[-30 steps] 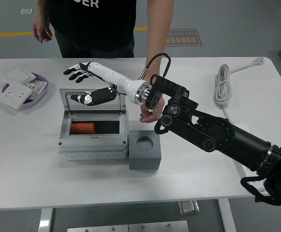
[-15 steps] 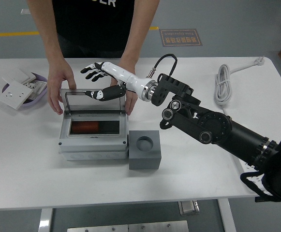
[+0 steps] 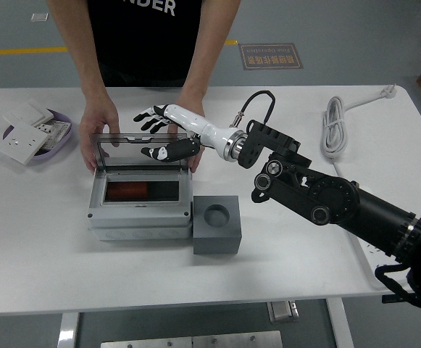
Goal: Pick up the cylinder from the cube,place it in the box,flap close box
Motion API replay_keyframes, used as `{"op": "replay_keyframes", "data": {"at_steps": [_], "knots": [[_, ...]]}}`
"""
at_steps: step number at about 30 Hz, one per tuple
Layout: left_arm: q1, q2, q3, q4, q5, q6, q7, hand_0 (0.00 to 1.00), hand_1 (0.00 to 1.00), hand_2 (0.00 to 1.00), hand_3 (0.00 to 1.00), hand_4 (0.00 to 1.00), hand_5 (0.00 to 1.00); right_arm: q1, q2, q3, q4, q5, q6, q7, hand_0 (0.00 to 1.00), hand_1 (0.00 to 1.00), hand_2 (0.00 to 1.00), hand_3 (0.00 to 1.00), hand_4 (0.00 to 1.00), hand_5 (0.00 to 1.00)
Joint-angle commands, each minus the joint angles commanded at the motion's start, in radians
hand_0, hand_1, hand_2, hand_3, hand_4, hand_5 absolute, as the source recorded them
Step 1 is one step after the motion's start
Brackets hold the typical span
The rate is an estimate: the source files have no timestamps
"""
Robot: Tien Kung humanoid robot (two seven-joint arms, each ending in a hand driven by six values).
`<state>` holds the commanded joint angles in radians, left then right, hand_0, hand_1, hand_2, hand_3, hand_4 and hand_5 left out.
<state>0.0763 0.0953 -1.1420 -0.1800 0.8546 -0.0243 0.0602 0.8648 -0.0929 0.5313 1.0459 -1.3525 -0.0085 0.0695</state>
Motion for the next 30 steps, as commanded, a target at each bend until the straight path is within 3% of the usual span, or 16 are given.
{"op": "replay_keyframes", "data": {"at_steps": [24,30], "knots": [[0.007,-0.005,0.002,0.0,-0.008,0.001,-0.002,0.923,0.852,0.854,0.951,0.002,0.002,-0.065,-0.079,-0.067,0.238,-0.04,-0.006,-0.03,0.805,0.709,0.737,0.802,0.698,0.234],[0.008,-0.006,0.003,0.0,-0.009,0.001,-0.003,0.923,0.852,0.854,0.951,0.002,0.002,-0.069,-0.088,-0.076,0.259,-0.046,-0.003,-0.035,0.801,0.707,0.738,0.8,0.698,0.237]]}}
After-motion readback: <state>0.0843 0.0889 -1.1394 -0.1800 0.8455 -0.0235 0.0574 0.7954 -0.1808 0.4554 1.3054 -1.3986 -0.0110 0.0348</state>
